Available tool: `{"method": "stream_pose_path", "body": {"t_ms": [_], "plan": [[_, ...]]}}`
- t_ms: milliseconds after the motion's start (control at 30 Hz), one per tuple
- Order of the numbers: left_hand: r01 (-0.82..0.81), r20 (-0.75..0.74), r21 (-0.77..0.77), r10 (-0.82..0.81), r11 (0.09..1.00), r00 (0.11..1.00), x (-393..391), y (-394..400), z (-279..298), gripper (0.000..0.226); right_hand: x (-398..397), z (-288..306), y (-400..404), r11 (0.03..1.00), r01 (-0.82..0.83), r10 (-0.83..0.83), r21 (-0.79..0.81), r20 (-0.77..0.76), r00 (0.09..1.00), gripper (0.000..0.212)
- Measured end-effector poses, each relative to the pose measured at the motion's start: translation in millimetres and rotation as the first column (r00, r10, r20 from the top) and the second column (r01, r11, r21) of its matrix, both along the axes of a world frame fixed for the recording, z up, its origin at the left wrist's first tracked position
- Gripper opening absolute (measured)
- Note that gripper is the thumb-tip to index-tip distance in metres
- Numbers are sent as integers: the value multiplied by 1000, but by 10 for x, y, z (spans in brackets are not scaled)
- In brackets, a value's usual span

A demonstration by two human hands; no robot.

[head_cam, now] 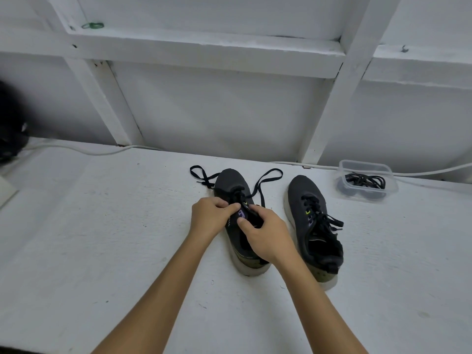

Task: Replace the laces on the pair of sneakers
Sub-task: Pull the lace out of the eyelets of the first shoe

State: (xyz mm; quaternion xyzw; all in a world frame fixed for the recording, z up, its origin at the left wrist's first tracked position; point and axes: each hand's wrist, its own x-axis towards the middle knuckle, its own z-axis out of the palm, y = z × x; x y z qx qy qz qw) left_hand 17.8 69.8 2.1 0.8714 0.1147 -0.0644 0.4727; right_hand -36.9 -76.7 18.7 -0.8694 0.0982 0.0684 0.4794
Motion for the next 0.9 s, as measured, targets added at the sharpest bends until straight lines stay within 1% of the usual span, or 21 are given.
{"method": "stream_pose_path", "body": {"t_ms": [67,133,267,367,433,500,533,600,667,700,733,800,833,900], "plan": [[63,29,32,-64,998,998,19,5,19,12,13,-1,-6,1000,3,-3,2,-9,1000,48],[84,74,53,-88,995,993,66,40,49,10,24,8,3,1000,7,-8,-7,-20,1000,47],[55,61,-68,-51,996,997,160,94,103,12,40,18,32,1000,8,-9,-19,-19,1000,42],[103,24,-114,-101,988,995,146,114,72,13,46,3,32,999,6,-7,-35,-26,1000,44],[151,-10,-142,-154,978,988,108,131,30,18,52,-11,26,999,8,-10,-42,-38,999,47],[189,16,-94,-189,977,982,63,127,2,16,53,-10,24,999,11,-12,-34,-40,999,46],[177,53,-68,-174,982,983,47,115,2,13,48,1,25,999,13,-14,-29,-38,999,45],[160,128,-22,-156,987,980,44,99,6,9,37,15,29,1000,18,-19,-21,-33,999,40],[177,152,17,-177,984,972,53,91,29,9,28,14,21,1000,24,-24,-2,-30,999,34],[159,139,-15,-155,987,978,69,98,36,9,26,15,24,1000,28,-28,6,-30,999,31],[107,110,-101,-96,989,989,83,108,44,10,29,11,30,999,32,-31,13,-30,999,29],[-42,8,-310,47,950,999,99,117,57,13,34,10,40,999,30,-29,16,-23,999,28],[-87,-41,-364,78,927,996,103,119,45,15,34,10,43,1000,28,-28,11,-21,999,30],[-75,-88,-393,44,917,995,91,135,-17,18,36,5,43,1000,30,-30,3,-20,999,36]]}}
